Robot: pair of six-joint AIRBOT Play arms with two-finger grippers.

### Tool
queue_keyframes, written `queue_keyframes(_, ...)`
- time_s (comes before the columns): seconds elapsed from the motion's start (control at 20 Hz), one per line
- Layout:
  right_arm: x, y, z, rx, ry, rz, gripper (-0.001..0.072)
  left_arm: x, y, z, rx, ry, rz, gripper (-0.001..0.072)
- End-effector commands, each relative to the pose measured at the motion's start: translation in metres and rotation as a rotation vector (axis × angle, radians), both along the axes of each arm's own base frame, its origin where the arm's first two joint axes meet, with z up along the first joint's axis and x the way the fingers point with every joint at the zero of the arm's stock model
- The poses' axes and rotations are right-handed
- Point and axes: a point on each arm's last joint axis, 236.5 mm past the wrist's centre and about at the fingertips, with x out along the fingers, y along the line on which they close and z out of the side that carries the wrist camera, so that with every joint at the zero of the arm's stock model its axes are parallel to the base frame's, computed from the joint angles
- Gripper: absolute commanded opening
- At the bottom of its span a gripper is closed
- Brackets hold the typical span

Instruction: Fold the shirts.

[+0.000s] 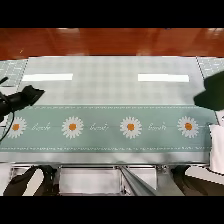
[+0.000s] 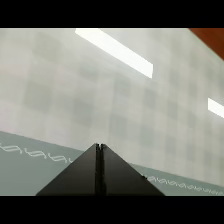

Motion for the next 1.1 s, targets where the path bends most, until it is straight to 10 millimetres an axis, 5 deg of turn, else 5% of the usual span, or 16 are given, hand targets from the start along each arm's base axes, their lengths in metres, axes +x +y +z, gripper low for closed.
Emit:
queue_keyframes(0.0, -0.044, -0.039, -0.013, -0.01, 0.088, -0.115, 0.0028, 0.008, 0.031, 0.015, 0.036, -0.05, 0.079, 0.0021)
queue_keyframes(0.25, -0.117, -0.078, -0.054, -0.076, 0.291, -0.305, 0.0028, 0.017, 0.039, 0.023, 0.049, -0.079, 0.109, 0.0021)
queue_keyframes(0.35, -0.156, -0.077, -0.079, -0.035, 0.379, -0.39, 0.0028, 0.018, 0.041, 0.024, 0.053, -0.085, 0.119, 0.0021)
queue_keyframes(0.55, -0.219, -0.052, -0.119, 0.102, 0.455, -0.564, 0.0029, 0.018, 0.042, 0.024, 0.053, -0.085, 0.12, 0.0022)
queue_keyframes(0.9, -0.273, 0.008, -0.181, 0.202, 0.652, -0.658, 0.0033, 0.025, 0.052, 0.018, 0.073, -0.086, 0.144, 0.0022)
queue_keyframes(0.95, -0.279, 0.015, -0.188, 0.212, 0.681, -0.669, 0.0102, 0.026, 0.052, 0.016, 0.079, -0.085, 0.139, 0.0021)
queue_keyframes(1.0, -0.282, 0.021, -0.194, 0.224, 0.699, -0.668, 0.0315, 0.028, 0.051, 0.014, 0.079, -0.086, 0.132, 0.0021)
queue_keyframes(1.05, -0.281, 0.024, -0.196, 0.232, 0.698, -0.664, 0.0412, 0.03, 0.051, 0.013, 0.073, -0.09, 0.128, 0.0021)
